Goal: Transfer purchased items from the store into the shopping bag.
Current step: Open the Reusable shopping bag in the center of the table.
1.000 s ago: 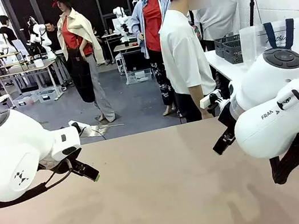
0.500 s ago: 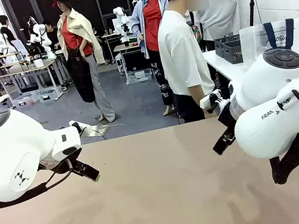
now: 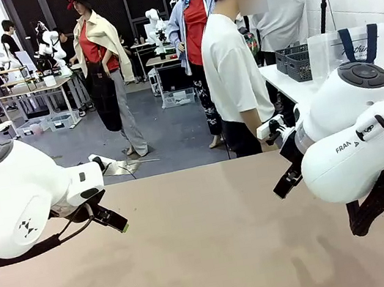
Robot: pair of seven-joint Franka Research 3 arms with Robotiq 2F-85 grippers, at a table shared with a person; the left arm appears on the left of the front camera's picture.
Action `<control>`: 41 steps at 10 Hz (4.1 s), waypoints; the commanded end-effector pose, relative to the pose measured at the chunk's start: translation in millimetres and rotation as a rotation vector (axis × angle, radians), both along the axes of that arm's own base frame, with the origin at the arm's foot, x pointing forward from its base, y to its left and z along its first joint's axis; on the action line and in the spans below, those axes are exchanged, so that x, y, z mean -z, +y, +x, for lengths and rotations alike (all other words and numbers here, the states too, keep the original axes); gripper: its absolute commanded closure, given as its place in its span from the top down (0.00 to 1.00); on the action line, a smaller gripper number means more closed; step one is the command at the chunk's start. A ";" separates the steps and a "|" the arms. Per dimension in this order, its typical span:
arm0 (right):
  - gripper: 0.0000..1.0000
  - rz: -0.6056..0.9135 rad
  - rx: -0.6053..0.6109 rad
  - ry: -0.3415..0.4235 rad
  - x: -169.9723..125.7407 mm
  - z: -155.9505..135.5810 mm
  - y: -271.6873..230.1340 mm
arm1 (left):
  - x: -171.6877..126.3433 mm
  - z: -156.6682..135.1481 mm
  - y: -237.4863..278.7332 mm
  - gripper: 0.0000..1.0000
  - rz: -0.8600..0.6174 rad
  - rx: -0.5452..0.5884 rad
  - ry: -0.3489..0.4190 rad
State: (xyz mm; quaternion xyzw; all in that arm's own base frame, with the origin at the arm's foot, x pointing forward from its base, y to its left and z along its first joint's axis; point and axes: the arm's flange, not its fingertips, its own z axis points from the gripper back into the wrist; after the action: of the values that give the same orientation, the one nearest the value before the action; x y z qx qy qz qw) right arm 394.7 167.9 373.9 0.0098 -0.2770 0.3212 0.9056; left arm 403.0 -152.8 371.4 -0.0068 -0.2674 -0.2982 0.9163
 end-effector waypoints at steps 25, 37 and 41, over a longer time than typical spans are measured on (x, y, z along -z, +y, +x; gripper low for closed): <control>1.00 0.426 0.958 -0.207 -101.3 -36.4 -360.6 | -139.6 -52.2 337.4 1.00 -0.296 -0.749 -0.295; 1.00 0.426 0.958 -0.207 -101.3 -36.4 -360.6 | -139.6 -52.2 337.4 1.00 -0.296 -0.749 -0.295; 1.00 0.426 0.958 -0.207 -101.3 -36.4 -360.6 | -139.6 -52.2 337.4 1.00 -0.296 -0.749 -0.295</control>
State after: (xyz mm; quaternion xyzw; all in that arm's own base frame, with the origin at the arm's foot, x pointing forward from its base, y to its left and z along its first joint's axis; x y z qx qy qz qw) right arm 359.5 -192.1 474.4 0.0386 -0.3982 -0.1969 0.8951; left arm 351.7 183.6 510.6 0.0035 -0.4196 0.0907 0.9032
